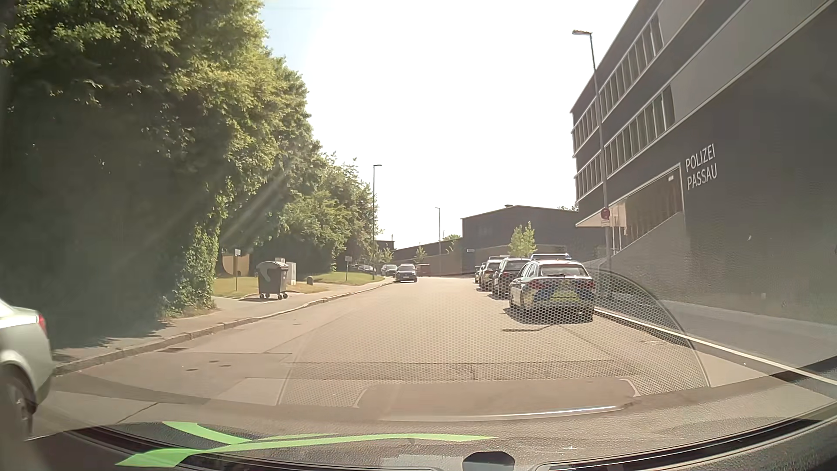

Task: Follow the waypoints while adhering to traffic rules and regulations

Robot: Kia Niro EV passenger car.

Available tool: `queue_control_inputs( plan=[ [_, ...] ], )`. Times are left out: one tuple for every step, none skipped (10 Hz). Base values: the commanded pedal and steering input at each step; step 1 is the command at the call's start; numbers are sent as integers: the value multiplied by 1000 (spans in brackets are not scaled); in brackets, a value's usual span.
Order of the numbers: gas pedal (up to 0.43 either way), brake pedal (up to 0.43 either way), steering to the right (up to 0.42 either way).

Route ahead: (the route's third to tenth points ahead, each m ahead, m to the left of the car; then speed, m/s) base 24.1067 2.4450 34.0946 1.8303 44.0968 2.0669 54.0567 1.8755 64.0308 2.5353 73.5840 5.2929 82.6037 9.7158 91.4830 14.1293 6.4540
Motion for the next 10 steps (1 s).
queue_control_inputs(
  plan=[
    [169, 0, -4],
    [169, 0, -4],
    [169, 0, -4],
    [169, 0, -4],
    [169, 0, -4],
    [169, 0, -4],
    [169, 0, -5],
    [169, 0, -4],
    [169, 0, -5],
    [169, 0, -5]
  ],
)
